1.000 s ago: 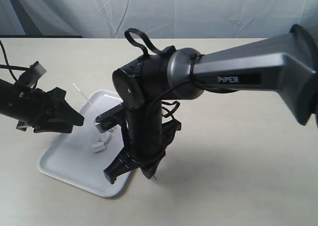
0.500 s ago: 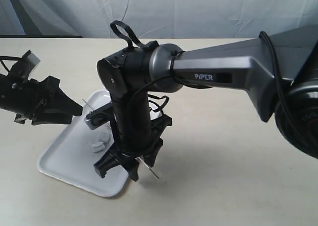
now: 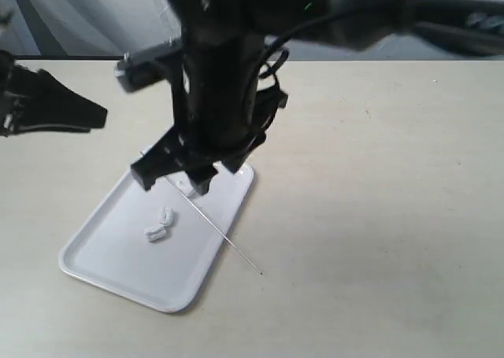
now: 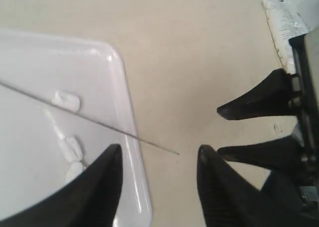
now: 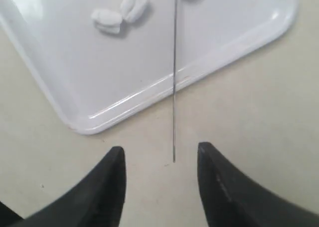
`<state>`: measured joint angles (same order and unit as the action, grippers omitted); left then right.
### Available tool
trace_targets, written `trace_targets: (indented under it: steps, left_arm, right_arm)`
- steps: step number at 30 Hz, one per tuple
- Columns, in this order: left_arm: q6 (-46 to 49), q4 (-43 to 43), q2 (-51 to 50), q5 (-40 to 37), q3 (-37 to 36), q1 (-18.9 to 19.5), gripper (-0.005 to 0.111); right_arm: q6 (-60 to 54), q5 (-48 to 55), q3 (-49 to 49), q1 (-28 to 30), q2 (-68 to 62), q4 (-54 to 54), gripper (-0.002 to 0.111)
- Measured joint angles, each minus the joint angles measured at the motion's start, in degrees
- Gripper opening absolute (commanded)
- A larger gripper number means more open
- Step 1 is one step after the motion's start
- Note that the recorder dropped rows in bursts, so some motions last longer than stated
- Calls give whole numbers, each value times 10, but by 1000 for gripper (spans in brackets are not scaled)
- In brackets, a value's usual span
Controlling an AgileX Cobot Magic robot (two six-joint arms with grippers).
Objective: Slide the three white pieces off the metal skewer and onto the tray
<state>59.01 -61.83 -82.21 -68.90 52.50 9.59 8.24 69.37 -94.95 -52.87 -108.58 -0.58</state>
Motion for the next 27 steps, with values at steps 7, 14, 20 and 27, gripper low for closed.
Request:
trace_targets:
  steps: [7,14,20,27]
  left_arm:
    - [48,-26,229,-1,3,27,46]
    - [67,-5,392,0,-2,28,46]
    - [72,-16,520,77,-28,28,46]
    - [37,42,669,97,-101,10,46]
  right_arm:
    - [72,-13,58,-8,206,-35,43]
    - [118,-137,173,-42,419,-96,43]
    - [136,-306,354,-67,565,-125,43]
    - [138,-502,622,-76,704,-123,43]
